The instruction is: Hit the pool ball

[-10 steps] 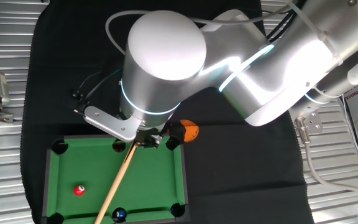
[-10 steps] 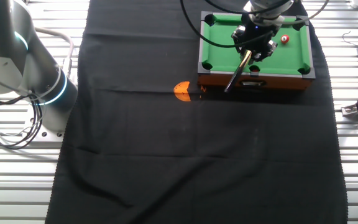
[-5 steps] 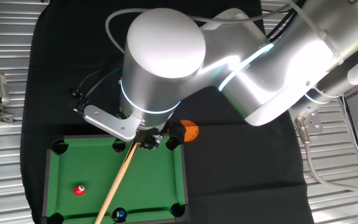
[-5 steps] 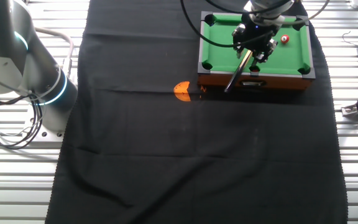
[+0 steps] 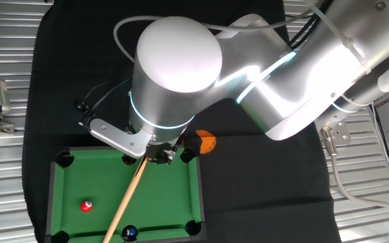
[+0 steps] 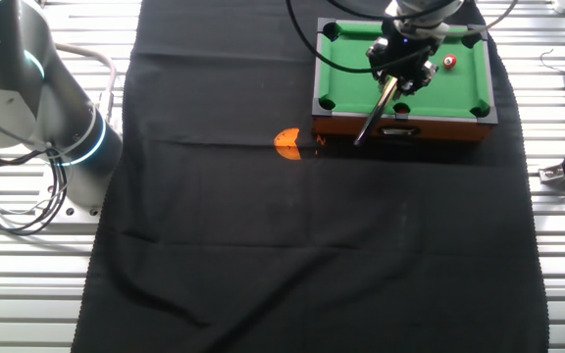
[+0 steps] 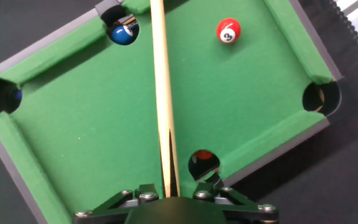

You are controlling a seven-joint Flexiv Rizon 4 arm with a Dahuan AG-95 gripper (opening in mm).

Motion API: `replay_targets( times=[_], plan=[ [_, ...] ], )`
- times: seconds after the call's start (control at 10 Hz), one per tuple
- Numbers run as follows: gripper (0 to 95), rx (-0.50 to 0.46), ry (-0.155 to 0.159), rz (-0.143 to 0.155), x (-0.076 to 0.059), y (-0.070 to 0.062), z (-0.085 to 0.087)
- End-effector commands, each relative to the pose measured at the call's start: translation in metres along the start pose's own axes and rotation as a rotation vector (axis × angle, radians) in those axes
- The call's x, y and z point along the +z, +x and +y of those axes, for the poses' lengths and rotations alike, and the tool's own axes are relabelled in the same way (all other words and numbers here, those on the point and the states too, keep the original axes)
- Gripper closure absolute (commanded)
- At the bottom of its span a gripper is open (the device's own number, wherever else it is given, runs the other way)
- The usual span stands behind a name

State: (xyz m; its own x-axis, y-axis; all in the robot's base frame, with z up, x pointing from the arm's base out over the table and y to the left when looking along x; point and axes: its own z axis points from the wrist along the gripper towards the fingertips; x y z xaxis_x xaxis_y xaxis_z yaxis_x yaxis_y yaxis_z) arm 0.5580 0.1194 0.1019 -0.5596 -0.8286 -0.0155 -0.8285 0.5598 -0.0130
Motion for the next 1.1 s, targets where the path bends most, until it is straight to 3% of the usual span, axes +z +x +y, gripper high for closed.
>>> replay_targets(
  times=[0.1, 0.5, 0.6, 1.1],
  plan=[
    [76.0, 0.002, 0.004, 0.0, 0.0, -0.003, 0.001],
    [76.0, 0.009, 0.005, -0.003, 0.0, -0.013, -0.001],
    [57.0, 0.009, 0.006, 0.002, 0.0, -0.014, -0.001],
    [57.0, 0.017, 0.007, 0.001, 0.004, -0.018, -0.002]
  ],
)
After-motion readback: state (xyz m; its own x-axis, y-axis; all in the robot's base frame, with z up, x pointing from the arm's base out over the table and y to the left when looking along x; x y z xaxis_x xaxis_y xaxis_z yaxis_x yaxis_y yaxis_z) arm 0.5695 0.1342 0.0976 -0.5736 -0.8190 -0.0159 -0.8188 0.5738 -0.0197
